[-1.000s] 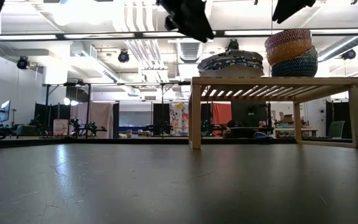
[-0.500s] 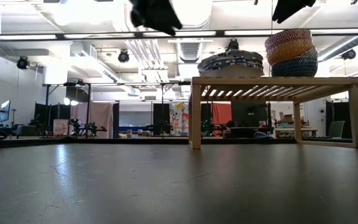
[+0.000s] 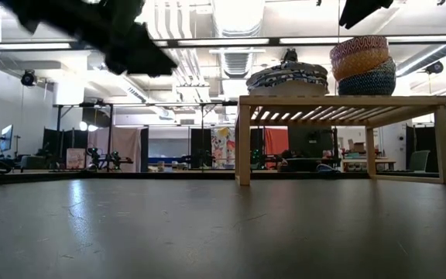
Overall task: Place and stack bowls onto a shelf
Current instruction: Return to Home Position
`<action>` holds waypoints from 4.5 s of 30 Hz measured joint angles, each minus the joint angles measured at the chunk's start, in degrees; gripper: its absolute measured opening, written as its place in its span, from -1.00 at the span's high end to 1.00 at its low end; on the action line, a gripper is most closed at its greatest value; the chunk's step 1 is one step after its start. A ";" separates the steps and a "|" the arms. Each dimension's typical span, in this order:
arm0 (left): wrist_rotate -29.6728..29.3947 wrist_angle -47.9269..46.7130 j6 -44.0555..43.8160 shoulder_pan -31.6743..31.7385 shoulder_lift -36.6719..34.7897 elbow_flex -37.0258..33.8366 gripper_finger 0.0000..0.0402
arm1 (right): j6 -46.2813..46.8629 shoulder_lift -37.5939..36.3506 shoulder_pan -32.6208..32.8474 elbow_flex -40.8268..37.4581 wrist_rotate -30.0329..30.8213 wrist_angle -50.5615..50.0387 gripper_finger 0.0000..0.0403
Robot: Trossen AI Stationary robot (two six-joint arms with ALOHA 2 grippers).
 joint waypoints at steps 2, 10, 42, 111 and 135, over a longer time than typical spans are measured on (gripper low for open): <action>-0.28 3.15 0.81 0.04 -1.25 -4.14 0.03 | 0.00 0.00 0.00 0.00 -0.02 0.00 0.14; -0.27 6.13 -10.80 -0.02 -2.47 -11.46 0.03 | 0.00 0.00 0.00 0.00 0.00 0.00 0.14; 4.34 7.43 -5.11 0.04 -41.88 -34.15 0.03 | 0.00 0.00 0.00 0.00 -0.02 0.00 0.14; 4.28 -4.21 -4.12 0.04 -59.89 -34.22 0.03 | 2.39 -29.52 0.00 -53.71 -16.05 87.53 0.14; 4.27 -4.21 -4.10 0.04 -59.86 -34.22 0.03 | 14.53 -51.85 1.64 -70.12 -30.94 88.45 0.14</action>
